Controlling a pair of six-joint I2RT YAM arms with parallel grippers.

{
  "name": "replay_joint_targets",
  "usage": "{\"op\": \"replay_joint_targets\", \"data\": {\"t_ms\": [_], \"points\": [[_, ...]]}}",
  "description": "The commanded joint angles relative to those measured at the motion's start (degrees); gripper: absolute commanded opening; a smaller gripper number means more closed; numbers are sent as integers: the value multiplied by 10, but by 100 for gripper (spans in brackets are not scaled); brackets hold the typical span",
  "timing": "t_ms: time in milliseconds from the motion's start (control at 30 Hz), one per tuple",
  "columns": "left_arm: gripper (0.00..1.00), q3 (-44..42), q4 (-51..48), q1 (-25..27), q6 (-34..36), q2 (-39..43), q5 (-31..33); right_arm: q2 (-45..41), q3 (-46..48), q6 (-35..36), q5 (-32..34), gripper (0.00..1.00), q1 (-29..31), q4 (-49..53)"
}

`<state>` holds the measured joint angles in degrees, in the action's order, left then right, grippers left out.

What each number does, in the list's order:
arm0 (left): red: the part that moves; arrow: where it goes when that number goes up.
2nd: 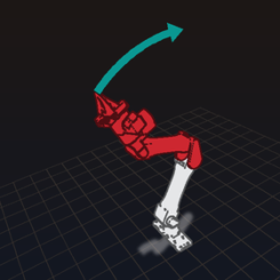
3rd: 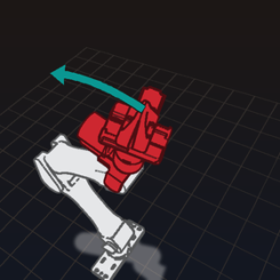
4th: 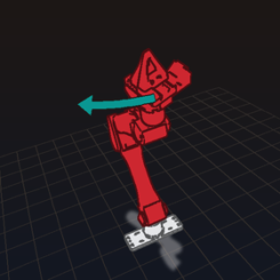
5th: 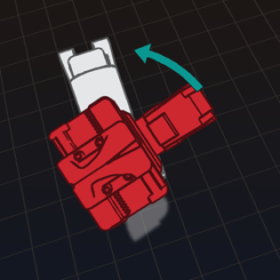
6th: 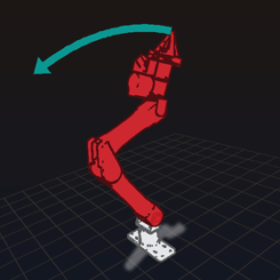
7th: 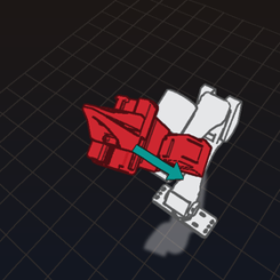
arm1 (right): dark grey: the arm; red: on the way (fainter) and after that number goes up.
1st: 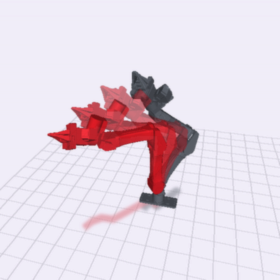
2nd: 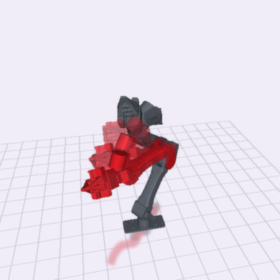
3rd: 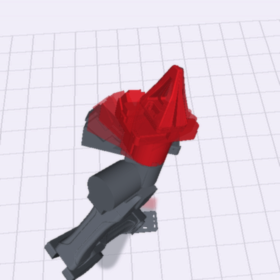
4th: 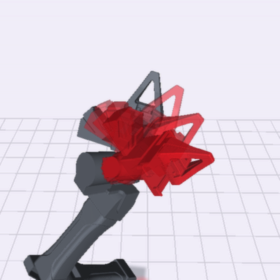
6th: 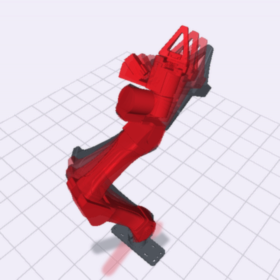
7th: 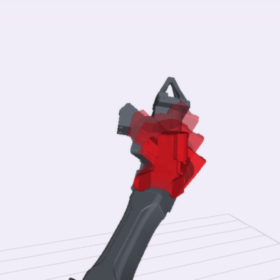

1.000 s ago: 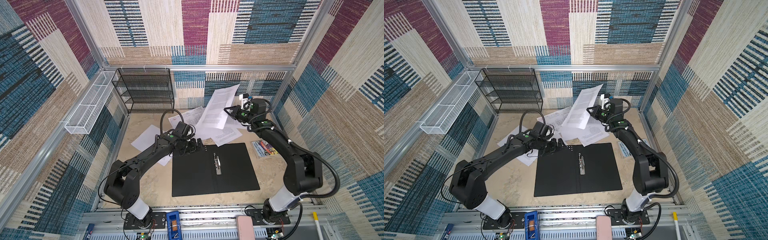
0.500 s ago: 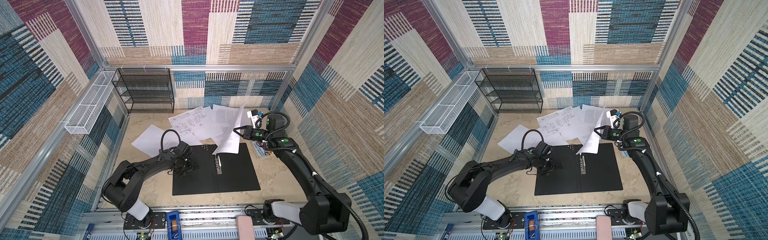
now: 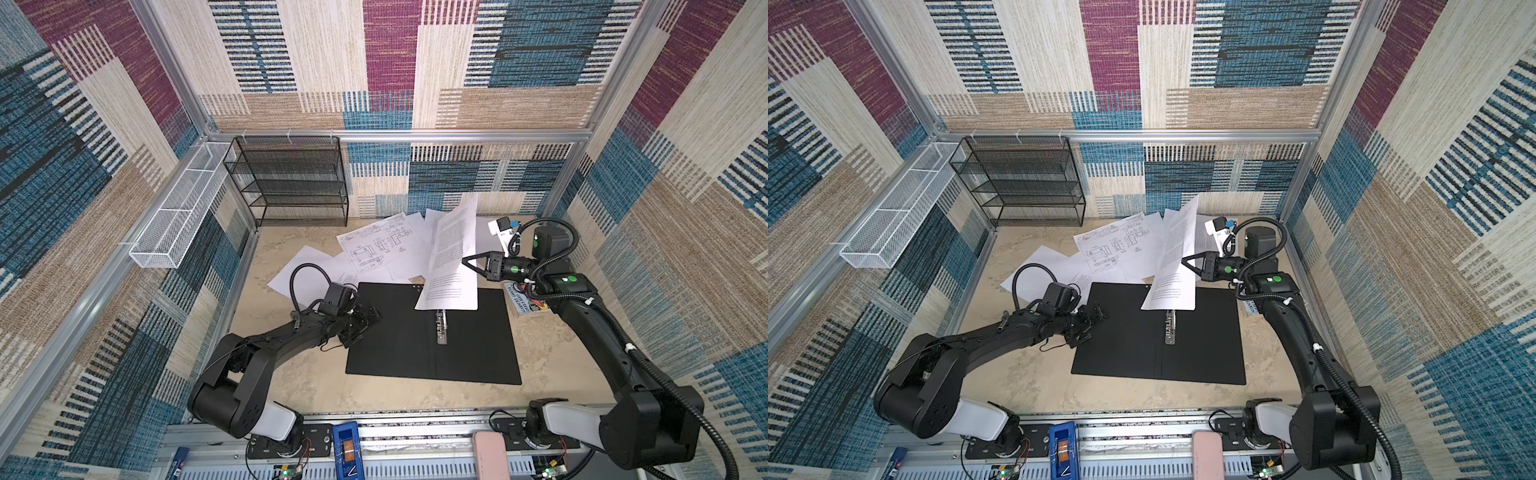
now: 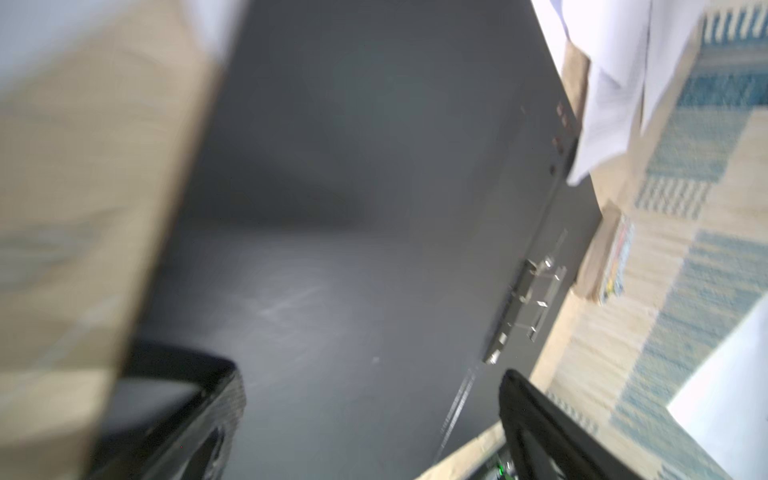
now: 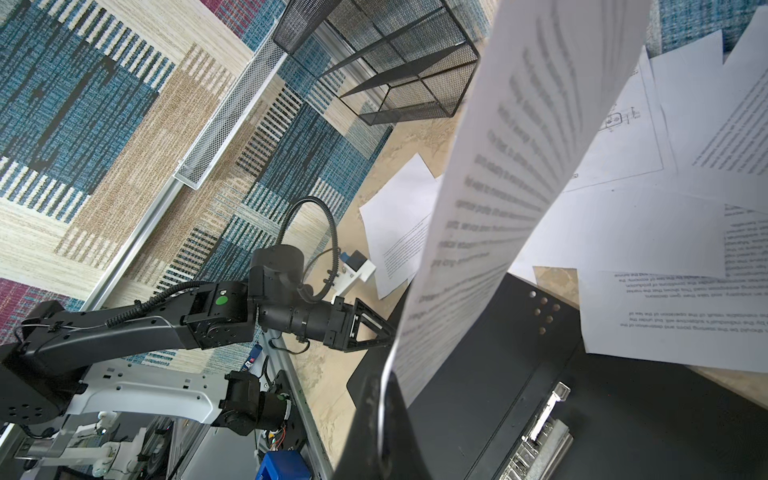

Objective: Put the files into the folder
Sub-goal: 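Lift the white sheet with the right gripper while the left returns to the folder, then carry the sheet over the clip with the right gripper while the left holds the folder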

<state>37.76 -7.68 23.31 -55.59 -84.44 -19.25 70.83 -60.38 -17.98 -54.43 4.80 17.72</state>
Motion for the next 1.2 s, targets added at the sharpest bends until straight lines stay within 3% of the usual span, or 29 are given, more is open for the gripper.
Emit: {"op": "replay_joint_targets", "data": {"t_ms": [0, 67, 200, 300, 400, 600, 767, 1000, 1167], "points": [[100, -31, -223, -17, -28, 28, 153, 1, 9, -12, -9, 0, 3, -35], [100, -41, -234, -27, -28, 53, 159, 8, 8, -17, -8, 0, 5, -38], [98, -1, -235, -20, 41, 88, 146, 6, 5, -22, 18, 0, 5, -40], [98, 55, -253, 18, 75, 113, 160, 8, -1, -23, 17, 0, 5, -42], [98, 127, -279, 84, 104, 102, 190, 0, -2, -34, 74, 0, 3, -39], [99, 272, -271, 182, 159, -43, 150, -27, -9, -55, 202, 0, -13, -6], [99, 342, -194, 210, 171, -154, 67, -65, -11, -53, 271, 0, -21, 22], [99, 450, -234, 221, 196, -277, 142, -93, 5, -40, 285, 0, -21, 37], [99, 471, -234, 222, 197, -323, 144, -101, 18, -43, 274, 0, -20, 23]]}}
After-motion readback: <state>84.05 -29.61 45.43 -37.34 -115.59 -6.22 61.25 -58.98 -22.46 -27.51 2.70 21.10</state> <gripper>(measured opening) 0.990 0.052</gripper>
